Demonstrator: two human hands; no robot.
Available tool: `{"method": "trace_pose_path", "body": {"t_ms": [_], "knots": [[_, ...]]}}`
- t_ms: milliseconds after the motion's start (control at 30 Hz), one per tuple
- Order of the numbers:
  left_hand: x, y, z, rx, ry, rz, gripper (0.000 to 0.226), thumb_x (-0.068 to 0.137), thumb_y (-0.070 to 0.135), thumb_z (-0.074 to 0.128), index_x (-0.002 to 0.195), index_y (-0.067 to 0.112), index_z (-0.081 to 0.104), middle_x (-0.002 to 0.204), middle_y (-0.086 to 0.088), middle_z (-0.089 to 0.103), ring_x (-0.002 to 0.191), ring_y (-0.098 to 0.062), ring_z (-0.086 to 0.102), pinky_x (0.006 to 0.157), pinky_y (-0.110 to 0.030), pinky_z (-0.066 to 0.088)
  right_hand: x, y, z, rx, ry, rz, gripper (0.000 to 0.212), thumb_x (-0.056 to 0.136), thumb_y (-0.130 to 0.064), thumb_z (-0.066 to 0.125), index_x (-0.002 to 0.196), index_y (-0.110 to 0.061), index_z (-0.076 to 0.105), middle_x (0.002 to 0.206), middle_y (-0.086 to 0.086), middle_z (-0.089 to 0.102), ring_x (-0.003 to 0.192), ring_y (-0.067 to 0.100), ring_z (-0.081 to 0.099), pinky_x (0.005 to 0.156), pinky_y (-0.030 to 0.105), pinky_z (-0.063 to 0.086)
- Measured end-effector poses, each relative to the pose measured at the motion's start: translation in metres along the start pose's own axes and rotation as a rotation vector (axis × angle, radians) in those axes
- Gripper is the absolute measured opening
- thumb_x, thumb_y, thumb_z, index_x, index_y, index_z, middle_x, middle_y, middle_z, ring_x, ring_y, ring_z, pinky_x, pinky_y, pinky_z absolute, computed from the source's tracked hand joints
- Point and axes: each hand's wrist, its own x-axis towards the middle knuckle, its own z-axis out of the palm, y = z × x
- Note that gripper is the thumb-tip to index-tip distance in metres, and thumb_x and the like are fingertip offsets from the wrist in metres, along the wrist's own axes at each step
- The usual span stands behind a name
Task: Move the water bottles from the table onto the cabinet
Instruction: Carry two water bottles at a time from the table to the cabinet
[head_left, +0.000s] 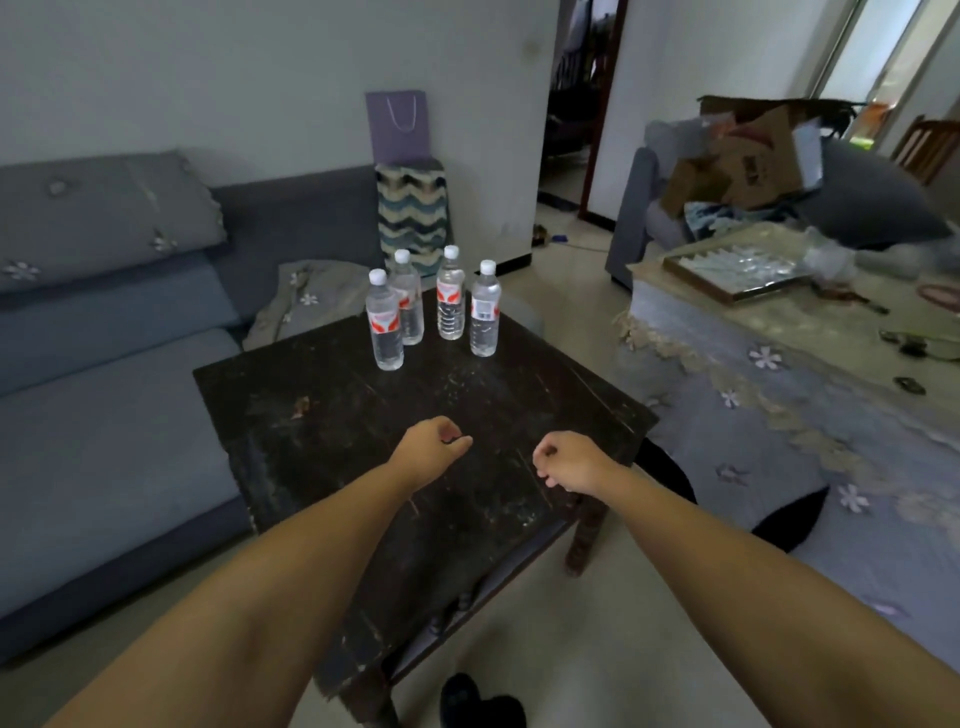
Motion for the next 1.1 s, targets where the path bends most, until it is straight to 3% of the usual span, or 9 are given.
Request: {"method": "trace_pose_path", "body": {"t_ms": [233, 400, 467, 567, 700, 867, 967, 1100], "knots": [[0.139, 0.001, -0.028, -0.167, 0.102, -0.079, 0.028, 0.089, 0.030, 0.064, 0.106, 0.008, 0.067, 0.102, -0.009, 0.070, 0.099, -0.024, 0.065, 0.087, -0.030, 0.047, 0.132, -0.039, -0.049, -0.019, 0.022, 0.031, 0.013, 0.096, -0.020, 0.051, 0.096, -0.014, 0.062, 0.102, 0.009, 0.069, 0.082, 0.017, 0.064, 0.064, 0.022, 0.045], [0.207, -0.008, -0.043, -0.242, 0.130, -0.159, 0.028, 0.089, 0.028, 0.065, 0.106, 0.006, 0.067, 0.097, -0.007, 0.067, 0.097, -0.024, 0.064, 0.087, -0.028, 0.045, 0.206, -0.061, -0.058, 0.014, 0.008, 0.061, 0.012, 0.095, -0.019, 0.051, 0.088, -0.017, 0.060, 0.098, 0.008, 0.069, 0.078, 0.016, 0.063, 0.059, 0.021, 0.044], [0.223, -0.020, -0.045, -0.253, 0.110, -0.228, 0.029, 0.089, 0.028, 0.064, 0.108, 0.006, 0.066, 0.095, -0.004, 0.063, 0.094, -0.020, 0.061, 0.089, -0.029, 0.045, 0.232, -0.062, -0.051, -0.010, -0.022, 0.053, 0.013, 0.094, -0.018, 0.052, 0.095, -0.012, 0.063, 0.101, 0.011, 0.069, 0.083, 0.020, 0.065, 0.067, 0.026, 0.049], [0.249, -0.044, -0.047, -0.297, 0.138, -0.339, 0.034, 0.088, 0.029, 0.066, 0.113, 0.007, 0.063, 0.095, -0.005, 0.064, 0.099, -0.023, 0.064, 0.095, -0.033, 0.049, 0.271, -0.070, -0.047, -0.056, 0.007, 0.013, 0.026, 0.094, -0.025, 0.055, 0.115, -0.010, 0.062, 0.113, 0.011, 0.064, 0.100, 0.023, 0.061, 0.091, 0.035, 0.049], [0.281, -0.071, -0.047, -0.362, 0.279, -0.506, 0.054, 0.083, 0.031, 0.072, 0.126, 0.006, 0.050, 0.115, -0.012, 0.065, 0.110, -0.029, 0.062, 0.100, -0.039, 0.048, 0.328, -0.080, -0.043, 0.039, 0.122, 0.011, 0.061, 0.090, -0.030, 0.064, 0.142, -0.012, 0.040, 0.142, 0.014, 0.045, 0.127, 0.029, 0.050, 0.105, 0.039, 0.042], [0.321, -0.083, -0.044, -0.512, 0.479, -0.575, 0.101, 0.071, 0.028, 0.083, 0.149, 0.013, 0.021, 0.147, -0.012, 0.041, 0.134, -0.030, 0.044, 0.111, -0.046, 0.039, 0.391, -0.083, -0.034, 0.278, 0.228, 0.008, 0.094, 0.075, -0.025, 0.080, 0.151, -0.016, 0.025, 0.153, 0.010, 0.035, 0.140, 0.029, 0.038, 0.114, 0.046, 0.036], [0.343, -0.084, -0.036, -0.590, 0.584, -0.492, 0.101, 0.067, 0.017, 0.085, 0.147, 0.020, 0.024, 0.144, -0.002, 0.045, 0.131, -0.019, 0.047, 0.110, -0.037, 0.038, 0.427, -0.076, -0.027, 0.384, 0.200, -0.147, 0.099, 0.065, -0.017, 0.086, 0.146, -0.022, 0.029, 0.145, 0.002, 0.044, 0.136, 0.020, 0.044, 0.113, 0.045, 0.038], [0.370, -0.083, -0.028, -0.683, 0.738, -0.538, 0.096, 0.073, 0.012, 0.081, 0.148, 0.021, 0.021, 0.137, 0.005, 0.044, 0.119, -0.006, 0.043, 0.096, -0.021, 0.036, 0.456, -0.073, -0.022, 0.458, 0.173, -0.215, 0.095, 0.068, -0.015, 0.085, 0.144, -0.020, 0.027, 0.140, 0.001, 0.047, 0.132, 0.016, 0.047, 0.112, 0.035, 0.039]]}}
